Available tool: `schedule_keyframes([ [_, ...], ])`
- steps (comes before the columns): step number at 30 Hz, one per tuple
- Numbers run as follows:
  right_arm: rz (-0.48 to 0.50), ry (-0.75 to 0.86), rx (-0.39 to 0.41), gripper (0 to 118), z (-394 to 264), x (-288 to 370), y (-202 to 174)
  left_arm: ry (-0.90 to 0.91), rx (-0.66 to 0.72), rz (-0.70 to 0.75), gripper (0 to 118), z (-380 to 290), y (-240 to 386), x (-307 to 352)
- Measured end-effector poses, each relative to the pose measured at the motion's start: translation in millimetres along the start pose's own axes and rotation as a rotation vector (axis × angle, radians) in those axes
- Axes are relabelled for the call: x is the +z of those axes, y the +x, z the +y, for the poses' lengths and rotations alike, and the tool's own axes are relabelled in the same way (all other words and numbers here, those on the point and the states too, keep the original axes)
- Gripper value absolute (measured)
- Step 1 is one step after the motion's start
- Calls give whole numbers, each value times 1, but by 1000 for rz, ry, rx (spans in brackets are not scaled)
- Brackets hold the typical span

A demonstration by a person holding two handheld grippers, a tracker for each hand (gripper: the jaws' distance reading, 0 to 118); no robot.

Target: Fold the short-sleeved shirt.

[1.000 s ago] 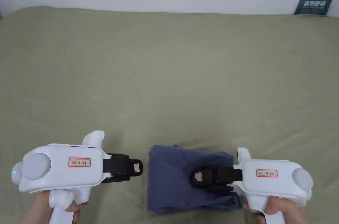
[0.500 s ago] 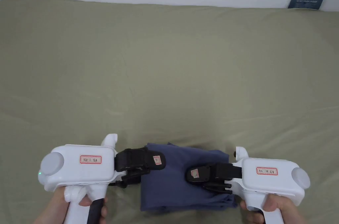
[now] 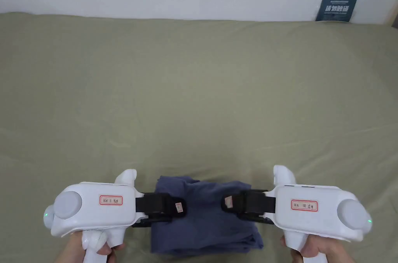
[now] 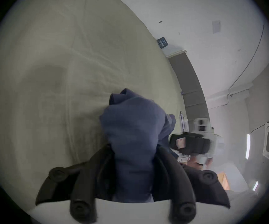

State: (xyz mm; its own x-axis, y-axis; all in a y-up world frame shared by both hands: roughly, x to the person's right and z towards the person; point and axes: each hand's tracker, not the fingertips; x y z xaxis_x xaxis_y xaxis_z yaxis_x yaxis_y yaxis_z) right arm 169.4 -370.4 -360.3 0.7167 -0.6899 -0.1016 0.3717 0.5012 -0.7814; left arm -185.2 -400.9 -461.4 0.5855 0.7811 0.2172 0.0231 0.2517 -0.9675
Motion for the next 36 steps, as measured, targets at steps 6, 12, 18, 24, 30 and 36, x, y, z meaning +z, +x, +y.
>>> schedule_keyframes([
  [6, -728, 750, 583, 0, -23, 71, -73, -2, -27, 38, 33, 2, 15, 4],
  [12, -753, 803, 584, 0, -19, 85, -84, -5, -46, 69, 33, 5, 14, 6],
  [18, -728, 806, 521, 0, -14, 81, -94, 2, -84, 67, 33, 15, 22, 23],
  [24, -660, 765, 556, 0, -19, 42, -122, 14, -96, 94, 32, 30, -6, 81],
  [30, -453, 680, 612, 0, -25, -37, -172, 63, -53, 203, 32, 52, -61, 186],
  [36, -263, 571, 696, 0, -31, -132, -231, 127, 42, 298, 32, 75, -138, 288],
])
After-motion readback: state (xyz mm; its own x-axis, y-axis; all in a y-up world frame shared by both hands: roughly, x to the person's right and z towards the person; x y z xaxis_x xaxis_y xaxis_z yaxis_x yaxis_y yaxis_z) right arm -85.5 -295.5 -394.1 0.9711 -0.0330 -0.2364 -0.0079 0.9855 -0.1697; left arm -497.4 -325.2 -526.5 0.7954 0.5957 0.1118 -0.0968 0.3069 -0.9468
